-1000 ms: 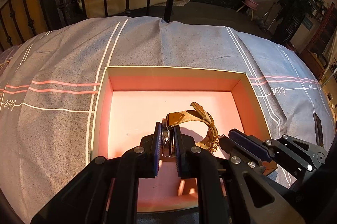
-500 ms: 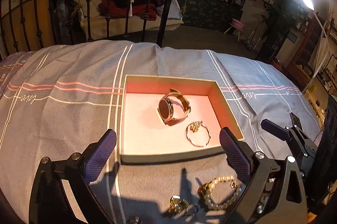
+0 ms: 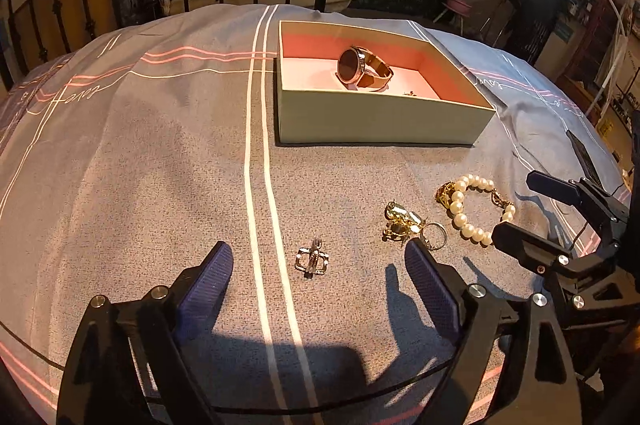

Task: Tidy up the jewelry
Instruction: 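Move the left gripper to the silver earring while the right gripper moves to the pearl bracelet, then close the left gripper on the silver earring while the right gripper grasps the pearl bracelet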

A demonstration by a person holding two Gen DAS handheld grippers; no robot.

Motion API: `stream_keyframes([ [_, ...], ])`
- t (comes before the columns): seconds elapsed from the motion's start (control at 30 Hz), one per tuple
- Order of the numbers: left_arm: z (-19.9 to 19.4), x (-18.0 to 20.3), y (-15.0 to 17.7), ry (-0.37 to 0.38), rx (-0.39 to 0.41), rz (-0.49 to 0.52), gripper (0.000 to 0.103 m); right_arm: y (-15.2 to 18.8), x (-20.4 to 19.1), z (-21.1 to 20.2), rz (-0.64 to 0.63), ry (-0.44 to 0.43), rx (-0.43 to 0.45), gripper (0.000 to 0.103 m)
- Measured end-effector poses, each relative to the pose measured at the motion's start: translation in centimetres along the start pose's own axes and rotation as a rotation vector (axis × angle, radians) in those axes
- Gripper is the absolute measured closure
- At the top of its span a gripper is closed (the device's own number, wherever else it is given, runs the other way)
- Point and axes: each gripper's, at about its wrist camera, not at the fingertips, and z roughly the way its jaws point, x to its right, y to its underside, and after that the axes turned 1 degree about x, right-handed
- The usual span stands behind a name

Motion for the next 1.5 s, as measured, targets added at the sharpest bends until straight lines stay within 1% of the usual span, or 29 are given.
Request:
stream_keyframes([
  [0.03, 0.3, 0.0, 0.0, 0.001, -0.004, 0.003, 0.034, -0.1, 0.1, 0.3, 0.002, -0.002, -0.009, 0.006],
  [0.07, 0.4, 0.0, -0.1, -0.006, 0.001, 0.012, 0.035, -0.2, 0.1, 0.6, -0.002, -0.006, -0.02, 0.006],
  [0.1, 0.5, 0.1, -0.1, -0.007, 0.004, 0.024, 0.038, -0.4, 0.0, 1.0, -0.01, -0.008, -0.035, 0.006],
  [0.13, 0.6, 0.3, -0.1, -0.005, 0.005, 0.036, 0.044, -0.5, 0.0, 1.5, -0.017, -0.01, -0.049, 0.006],
  [0.17, 0.6, 0.4, -0.1, -0.005, 0.004, 0.048, 0.046, -0.7, 0.0, 1.9, -0.023, -0.017, -0.065, 0.006],
  [0.2, 0.7, 0.5, 0.1, -0.014, 0.008, 0.058, 0.054, -0.8, -0.1, 2.4, -0.026, -0.018, -0.075, 0.006],
  [0.23, 0.7, 0.5, 0.2, -0.024, 0.012, 0.066, 0.064, -1.0, -0.1, 2.7, -0.033, -0.016, -0.085, 0.006],
  [0.27, 0.7, 0.4, 0.2, -0.025, 0.014, 0.067, 0.068, -1.1, -0.3, 3.0, -0.043, -0.019, -0.094, 0.006],
  [0.33, 0.7, 0.1, 0.2, -0.014, 0.017, 0.053, 0.086, -1.3, -0.6, 3.2, -0.063, -0.011, -0.094, 0.006],
  [0.37, 0.7, 0.0, 0.2, -0.007, 0.016, 0.05, 0.088, -1.4, -0.7, 3.2, -0.074, -0.009, -0.091, 0.006],
  [0.43, 0.8, 0.2, 0.2, -0.009, 0.018, 0.055, 0.088, -1.7, -1.2, 2.5, -0.097, 0.009, -0.05, 0.006],
  [0.5, 0.8, 0.4, 0.2, -0.016, 0.021, 0.061, 0.088, -1.8, -1.8, 1.8, -0.139, 0.0, -0.018, 0.006],
  [0.53, 0.8, 0.4, 0.2, -0.016, 0.021, 0.061, 0.088, -1.8, -2.1, 1.7, -0.157, -0.019, -0.016, 0.006],
  [0.57, 0.8, 0.4, 0.1, -0.015, 0.021, 0.058, 0.088, -1.7, -2.4, 1.5, -0.171, -0.042, -0.018, 0.011],
  [0.63, 0.8, 0.3, 0.1, -0.011, 0.021, 0.055, 0.088, -1.3, -2.8, 1.5, -0.165, -0.083, -0.045, 0.048],
  [0.7, 0.8, 0.3, 0.1, -0.01, 0.02, 0.051, 0.088, -0.6, -3.2, 1.7, -0.173, -0.106, -0.073, 0.051],
  [0.73, 0.9, 0.3, 0.1, -0.011, 0.02, 0.052, 0.088, -0.2, -3.5, 2.1, -0.187, -0.107, -0.095, 0.055],
  [0.77, 0.9, 0.3, 0.1, -0.011, 0.02, 0.051, 0.088, 0.2, -3.6, 2.4, -0.194, -0.105, -0.11, 0.061],
  [0.8, 0.8, 0.3, 0.1, -0.01, 0.02, 0.049, 0.088, 0.5, -3.7, 2.3, -0.195, -0.109, -0.102, 0.067],
  [0.87, 0.8, 0.2, 0.1, -0.008, 0.02, 0.045, 0.088, 0.4, -3.4, 2.1, -0.184, -0.121, -0.112, 0.091],
  [0.9, 0.7, 0.2, 0.1, -0.005, 0.019, 0.043, 0.088, 0.4, -3.3, 2.0, -0.182, -0.127, -0.116, 0.093],
  [1.0, 0.6, 0.2, 0.0, 0.007, 0.019, 0.036, 0.088, 0.4, -3.2, 1.7, -0.184, -0.128, -0.112, 0.093],
  [1.2, -0.2, 1.2, -1.0, 0.044, 0.038, 0.044, 0.088, -1.2, -2.1, -0.3, -0.117, -0.146, -0.018, 0.093],
  [1.4, -1.1, 2.7, -4.0, 0.071, 0.087, 0.065, 0.088, -3.9, -1.5, -1.7, -0.096, -0.152, 0.06, 0.093],
  [1.5, -1.3, 3.6, -6.1, 0.068, 0.113, 0.091, 0.088, -5.5, -1.2, -2.0, -0.094, -0.141, 0.086, 0.093],
])
